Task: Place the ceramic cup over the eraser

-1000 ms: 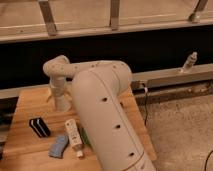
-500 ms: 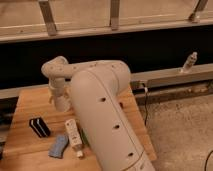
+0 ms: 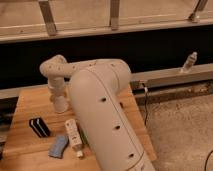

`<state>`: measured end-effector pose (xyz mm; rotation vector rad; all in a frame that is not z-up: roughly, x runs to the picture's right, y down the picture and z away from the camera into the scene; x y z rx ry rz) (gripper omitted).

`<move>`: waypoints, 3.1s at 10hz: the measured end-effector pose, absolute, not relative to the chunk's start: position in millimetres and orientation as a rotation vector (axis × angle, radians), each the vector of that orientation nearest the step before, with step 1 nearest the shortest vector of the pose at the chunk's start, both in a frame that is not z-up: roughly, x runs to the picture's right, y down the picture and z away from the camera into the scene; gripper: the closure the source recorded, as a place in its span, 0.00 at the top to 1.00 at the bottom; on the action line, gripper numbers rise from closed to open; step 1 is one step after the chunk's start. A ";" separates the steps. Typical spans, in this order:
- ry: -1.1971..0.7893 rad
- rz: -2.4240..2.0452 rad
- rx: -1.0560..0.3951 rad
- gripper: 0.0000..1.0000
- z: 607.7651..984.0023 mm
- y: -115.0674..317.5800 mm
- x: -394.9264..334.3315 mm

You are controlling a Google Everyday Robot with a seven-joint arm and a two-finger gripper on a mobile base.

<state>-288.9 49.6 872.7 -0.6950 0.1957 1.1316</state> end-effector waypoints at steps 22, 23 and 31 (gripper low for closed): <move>-0.424 1.099 -0.682 0.00 698.5 -46.7 -201.8; -0.447 1.042 -0.689 0.00 691.7 -46.7 -222.3; -0.355 0.963 -0.710 0.00 674.5 -38.8 -222.9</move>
